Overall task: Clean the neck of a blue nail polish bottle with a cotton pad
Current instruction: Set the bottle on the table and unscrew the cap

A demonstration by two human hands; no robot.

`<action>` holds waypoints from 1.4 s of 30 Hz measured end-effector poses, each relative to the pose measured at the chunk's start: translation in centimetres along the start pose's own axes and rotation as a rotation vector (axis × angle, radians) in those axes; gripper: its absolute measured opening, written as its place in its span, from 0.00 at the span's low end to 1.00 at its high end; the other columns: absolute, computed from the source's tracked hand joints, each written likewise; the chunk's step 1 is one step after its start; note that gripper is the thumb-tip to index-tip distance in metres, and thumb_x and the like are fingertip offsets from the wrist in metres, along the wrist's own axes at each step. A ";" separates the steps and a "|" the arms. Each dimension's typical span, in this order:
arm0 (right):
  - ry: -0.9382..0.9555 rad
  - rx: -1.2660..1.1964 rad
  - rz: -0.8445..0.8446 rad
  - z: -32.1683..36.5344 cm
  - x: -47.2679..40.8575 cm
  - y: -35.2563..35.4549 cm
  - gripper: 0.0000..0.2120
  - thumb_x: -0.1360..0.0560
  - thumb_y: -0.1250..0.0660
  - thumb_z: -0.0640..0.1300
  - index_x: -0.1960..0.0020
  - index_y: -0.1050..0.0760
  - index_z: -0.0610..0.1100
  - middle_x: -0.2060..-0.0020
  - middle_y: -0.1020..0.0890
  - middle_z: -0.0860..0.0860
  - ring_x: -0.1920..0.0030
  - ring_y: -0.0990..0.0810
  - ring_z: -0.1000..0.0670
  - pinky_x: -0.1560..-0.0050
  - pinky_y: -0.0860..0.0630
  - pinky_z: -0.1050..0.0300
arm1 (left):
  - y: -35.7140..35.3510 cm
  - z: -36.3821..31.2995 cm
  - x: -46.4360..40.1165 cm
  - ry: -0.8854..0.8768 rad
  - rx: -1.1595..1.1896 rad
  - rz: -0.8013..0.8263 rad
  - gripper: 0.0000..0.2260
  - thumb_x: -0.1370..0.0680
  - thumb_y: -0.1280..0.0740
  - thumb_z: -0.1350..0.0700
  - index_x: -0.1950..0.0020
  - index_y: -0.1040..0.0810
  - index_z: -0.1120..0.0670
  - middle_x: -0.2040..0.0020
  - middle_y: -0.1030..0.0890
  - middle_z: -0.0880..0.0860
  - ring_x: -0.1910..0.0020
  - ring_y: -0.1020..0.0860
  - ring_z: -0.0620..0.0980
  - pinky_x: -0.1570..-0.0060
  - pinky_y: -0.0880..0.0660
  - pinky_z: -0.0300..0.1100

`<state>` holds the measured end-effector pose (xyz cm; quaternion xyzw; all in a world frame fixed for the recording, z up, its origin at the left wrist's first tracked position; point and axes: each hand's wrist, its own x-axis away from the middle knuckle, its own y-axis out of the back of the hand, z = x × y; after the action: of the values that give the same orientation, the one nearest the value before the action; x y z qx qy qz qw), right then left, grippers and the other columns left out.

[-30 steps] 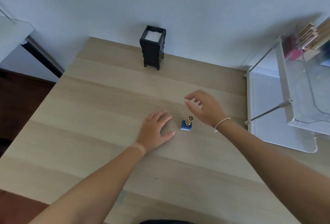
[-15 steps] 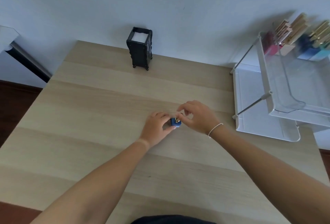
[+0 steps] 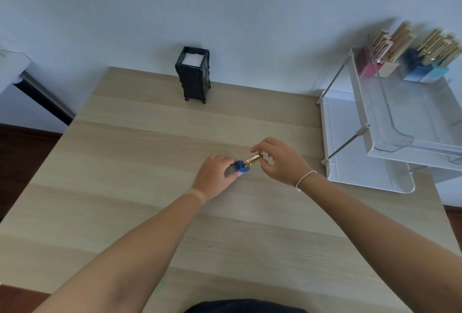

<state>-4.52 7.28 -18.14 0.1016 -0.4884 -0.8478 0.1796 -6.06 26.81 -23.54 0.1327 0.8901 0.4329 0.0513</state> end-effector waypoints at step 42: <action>-0.077 0.186 0.182 0.2 -1.6 0.3 0.11 0.24 0.40 0.45 0.44 0.24 0.48 0.47 0.22 0.48 0.46 0.25 0.47 0.53 0.30 0.56 | 1.0 -0.3 -0.5 -0.015 -0.088 0.015 0.13 0.26 0.34 0.50 0.44 0.22 0.55 0.50 0.19 0.53 0.48 0.27 0.54 0.48 0.33 0.44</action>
<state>-3.02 7.97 -17.81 0.0406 -0.5787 -0.7824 0.2267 -5.40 27.02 -22.61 0.1402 0.8687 0.4713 0.0604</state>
